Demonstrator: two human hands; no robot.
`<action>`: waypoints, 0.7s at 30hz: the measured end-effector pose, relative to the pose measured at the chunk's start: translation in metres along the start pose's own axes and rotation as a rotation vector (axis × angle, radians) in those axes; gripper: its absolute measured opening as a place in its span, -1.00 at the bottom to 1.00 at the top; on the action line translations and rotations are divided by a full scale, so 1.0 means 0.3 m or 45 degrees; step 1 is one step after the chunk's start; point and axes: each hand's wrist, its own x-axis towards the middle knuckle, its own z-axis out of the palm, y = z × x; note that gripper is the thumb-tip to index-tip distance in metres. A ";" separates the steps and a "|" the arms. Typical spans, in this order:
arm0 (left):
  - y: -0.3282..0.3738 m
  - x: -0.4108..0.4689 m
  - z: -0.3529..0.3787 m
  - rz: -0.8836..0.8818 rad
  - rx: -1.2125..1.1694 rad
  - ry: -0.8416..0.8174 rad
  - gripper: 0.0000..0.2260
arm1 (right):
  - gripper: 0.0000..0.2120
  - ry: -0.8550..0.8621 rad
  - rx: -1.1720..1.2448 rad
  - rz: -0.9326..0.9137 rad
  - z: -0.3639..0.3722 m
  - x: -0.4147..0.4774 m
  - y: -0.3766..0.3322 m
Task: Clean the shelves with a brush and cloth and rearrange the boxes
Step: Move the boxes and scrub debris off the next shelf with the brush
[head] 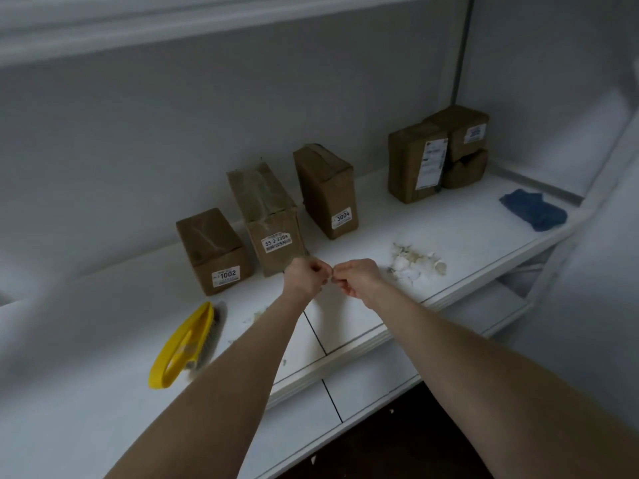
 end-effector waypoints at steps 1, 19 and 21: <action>0.021 0.014 0.023 0.018 -0.008 0.000 -0.88 | -0.86 0.022 0.010 -0.012 -0.027 0.007 -0.009; 0.378 0.106 0.509 0.234 -0.050 -0.260 -0.83 | -0.76 0.603 0.112 -0.071 -0.613 0.063 -0.026; 0.416 0.099 0.567 0.240 -0.041 -0.281 -0.83 | -0.78 0.541 0.118 -0.079 -0.690 0.071 -0.021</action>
